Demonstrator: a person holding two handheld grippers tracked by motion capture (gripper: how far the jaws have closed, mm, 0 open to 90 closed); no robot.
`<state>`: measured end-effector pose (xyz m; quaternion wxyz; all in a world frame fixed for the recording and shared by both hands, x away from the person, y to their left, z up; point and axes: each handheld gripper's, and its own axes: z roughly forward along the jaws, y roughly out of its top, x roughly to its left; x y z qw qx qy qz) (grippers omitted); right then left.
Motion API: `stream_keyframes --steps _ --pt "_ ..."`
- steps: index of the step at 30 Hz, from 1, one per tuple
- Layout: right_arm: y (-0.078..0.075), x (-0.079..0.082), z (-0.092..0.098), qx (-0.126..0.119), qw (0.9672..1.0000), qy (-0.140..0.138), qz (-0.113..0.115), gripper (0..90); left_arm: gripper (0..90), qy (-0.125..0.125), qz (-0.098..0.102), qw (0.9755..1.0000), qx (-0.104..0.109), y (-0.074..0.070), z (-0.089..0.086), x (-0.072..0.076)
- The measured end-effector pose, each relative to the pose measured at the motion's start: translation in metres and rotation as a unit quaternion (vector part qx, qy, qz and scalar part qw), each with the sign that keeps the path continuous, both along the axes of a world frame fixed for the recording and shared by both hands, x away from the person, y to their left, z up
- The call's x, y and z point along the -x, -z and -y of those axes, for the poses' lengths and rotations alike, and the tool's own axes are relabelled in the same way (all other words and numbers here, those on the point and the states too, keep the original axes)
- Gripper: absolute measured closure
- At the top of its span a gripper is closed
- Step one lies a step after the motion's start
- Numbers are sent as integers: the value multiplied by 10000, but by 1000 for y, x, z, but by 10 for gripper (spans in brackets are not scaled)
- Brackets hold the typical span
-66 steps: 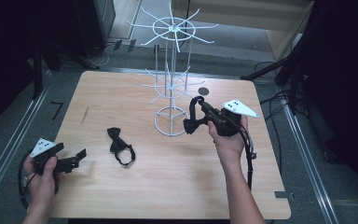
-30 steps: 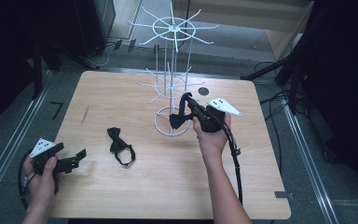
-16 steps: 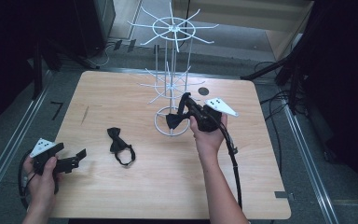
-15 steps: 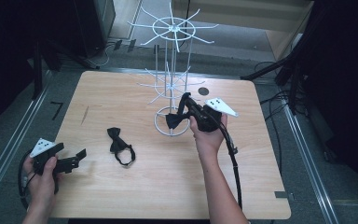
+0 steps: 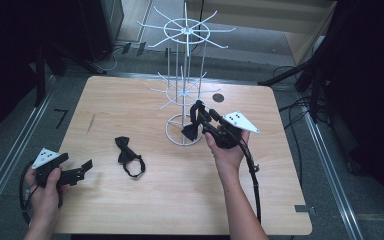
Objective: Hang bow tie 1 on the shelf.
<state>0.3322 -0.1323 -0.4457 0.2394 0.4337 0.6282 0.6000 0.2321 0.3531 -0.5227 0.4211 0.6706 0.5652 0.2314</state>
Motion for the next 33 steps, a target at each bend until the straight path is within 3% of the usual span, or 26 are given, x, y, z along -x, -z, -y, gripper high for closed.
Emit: stream_keyframes --steps 5,10,24,33 --pt "3 4 3 54 10000 -45 -58 502 14 -5 2 10000 8 0 0 0" --pt "9 11 4 256 9995 -131 -114 480 14 1 -6 10000 7 0 0 0" --pt "32 26 5 237 9987 -251 -365 465 14 7 -14 10000 2 0 1 0" --pt "45 33 -5 397 9973 -395 -479 456 13 1 -14 10000 24 0 0 -1"
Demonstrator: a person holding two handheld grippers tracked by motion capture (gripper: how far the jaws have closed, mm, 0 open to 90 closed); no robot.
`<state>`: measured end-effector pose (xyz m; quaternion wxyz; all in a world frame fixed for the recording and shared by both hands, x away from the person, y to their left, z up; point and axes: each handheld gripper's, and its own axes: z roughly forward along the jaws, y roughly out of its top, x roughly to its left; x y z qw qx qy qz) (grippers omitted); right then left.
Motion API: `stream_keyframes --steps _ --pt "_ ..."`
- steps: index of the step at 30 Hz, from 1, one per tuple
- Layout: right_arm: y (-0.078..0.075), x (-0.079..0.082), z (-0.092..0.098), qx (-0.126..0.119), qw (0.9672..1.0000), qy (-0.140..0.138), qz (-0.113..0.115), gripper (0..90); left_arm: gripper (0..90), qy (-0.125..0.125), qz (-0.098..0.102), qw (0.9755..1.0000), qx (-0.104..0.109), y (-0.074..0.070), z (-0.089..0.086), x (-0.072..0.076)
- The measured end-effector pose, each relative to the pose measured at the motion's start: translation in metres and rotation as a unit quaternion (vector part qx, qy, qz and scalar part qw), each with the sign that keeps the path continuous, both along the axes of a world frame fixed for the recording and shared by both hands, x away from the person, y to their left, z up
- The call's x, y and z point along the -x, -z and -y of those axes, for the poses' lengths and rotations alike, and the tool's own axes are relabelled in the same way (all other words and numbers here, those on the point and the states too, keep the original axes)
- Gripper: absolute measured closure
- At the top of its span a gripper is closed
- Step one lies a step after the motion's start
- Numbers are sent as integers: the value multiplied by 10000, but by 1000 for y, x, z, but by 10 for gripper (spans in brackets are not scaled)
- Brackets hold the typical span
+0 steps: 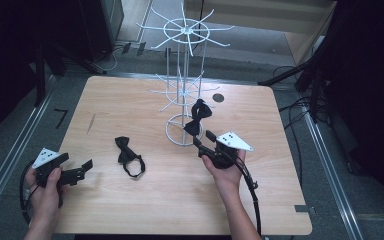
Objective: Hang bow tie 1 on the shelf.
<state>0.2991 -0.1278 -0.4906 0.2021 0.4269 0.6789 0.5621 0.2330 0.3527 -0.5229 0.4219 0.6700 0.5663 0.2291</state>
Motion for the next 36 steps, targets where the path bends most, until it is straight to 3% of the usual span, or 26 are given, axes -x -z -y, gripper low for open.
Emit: stream_keyframes --steps 36 --pt "16 12 -49 185 9985 -501 -122 458 14 2 6 10000 -6 0 0 0"
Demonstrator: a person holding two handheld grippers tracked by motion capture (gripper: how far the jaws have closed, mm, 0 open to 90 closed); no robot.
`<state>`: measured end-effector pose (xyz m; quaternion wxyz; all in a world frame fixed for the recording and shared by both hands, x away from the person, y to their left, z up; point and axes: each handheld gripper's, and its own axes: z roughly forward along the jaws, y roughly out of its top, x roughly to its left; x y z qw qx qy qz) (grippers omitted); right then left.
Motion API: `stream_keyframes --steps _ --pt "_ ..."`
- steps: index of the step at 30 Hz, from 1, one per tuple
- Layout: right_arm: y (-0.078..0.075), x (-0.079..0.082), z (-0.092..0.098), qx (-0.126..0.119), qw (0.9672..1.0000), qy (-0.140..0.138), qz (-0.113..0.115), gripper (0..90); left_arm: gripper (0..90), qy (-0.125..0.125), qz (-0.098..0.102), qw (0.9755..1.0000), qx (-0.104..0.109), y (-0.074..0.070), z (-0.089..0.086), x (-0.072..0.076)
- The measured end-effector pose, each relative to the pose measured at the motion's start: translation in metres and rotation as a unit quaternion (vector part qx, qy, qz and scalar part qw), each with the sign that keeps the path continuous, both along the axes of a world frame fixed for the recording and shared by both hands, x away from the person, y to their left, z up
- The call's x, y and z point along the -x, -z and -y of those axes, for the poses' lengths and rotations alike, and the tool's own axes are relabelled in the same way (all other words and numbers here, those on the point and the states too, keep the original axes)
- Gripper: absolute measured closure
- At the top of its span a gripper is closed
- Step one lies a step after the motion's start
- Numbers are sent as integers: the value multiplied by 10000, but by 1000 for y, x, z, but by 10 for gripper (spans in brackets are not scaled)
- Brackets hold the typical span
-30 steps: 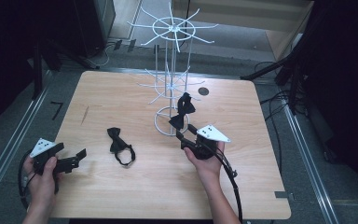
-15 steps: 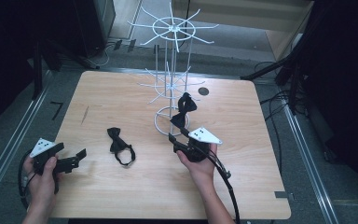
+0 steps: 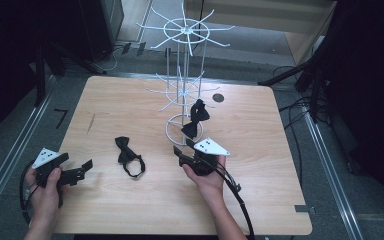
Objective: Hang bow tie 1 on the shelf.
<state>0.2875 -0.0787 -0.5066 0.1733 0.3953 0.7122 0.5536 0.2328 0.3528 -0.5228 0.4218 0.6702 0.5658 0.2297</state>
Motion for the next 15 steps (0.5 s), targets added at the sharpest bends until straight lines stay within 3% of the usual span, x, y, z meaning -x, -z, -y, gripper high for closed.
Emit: stream_keyframes --steps 15 --pt "4 3 -16 56 9998 -177 -29 458 14 -5 -6 10000 5 0 0 0"
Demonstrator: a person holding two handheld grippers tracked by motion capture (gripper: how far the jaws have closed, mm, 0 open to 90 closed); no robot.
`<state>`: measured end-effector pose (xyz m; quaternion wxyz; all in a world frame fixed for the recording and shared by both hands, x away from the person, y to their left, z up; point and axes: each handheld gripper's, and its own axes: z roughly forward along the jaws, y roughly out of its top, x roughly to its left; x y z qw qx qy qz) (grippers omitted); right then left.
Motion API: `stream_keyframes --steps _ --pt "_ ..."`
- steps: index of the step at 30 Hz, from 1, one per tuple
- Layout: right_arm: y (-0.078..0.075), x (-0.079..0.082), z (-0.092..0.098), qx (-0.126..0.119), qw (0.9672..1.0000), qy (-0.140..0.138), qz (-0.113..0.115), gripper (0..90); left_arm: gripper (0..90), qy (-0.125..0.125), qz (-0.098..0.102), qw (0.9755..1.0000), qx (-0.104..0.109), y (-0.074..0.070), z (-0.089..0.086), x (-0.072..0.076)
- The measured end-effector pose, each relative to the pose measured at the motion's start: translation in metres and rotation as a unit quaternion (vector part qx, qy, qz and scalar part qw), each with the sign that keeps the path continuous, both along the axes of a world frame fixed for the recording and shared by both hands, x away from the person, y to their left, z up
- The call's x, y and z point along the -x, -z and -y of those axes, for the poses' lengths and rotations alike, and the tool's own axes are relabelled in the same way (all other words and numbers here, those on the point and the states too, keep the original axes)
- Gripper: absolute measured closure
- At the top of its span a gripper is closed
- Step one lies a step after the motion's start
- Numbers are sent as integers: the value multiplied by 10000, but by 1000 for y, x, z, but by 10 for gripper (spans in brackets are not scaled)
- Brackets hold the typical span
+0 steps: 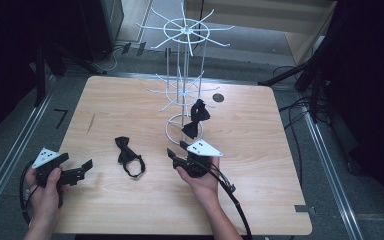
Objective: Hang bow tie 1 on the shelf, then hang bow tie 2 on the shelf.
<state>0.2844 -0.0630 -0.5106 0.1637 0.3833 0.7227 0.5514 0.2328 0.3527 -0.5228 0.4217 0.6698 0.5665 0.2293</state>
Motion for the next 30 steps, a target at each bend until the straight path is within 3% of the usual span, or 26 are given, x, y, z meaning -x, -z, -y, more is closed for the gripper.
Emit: stream_keyframes --steps 17,30 --pt "0 2 -15 2 9999 -155 -36 458 14 14 4 10000 3 0 0 0" --pt "0 2 -44 113 9990 -414 -115 459 13 6 9 10000 18 0 0 0"
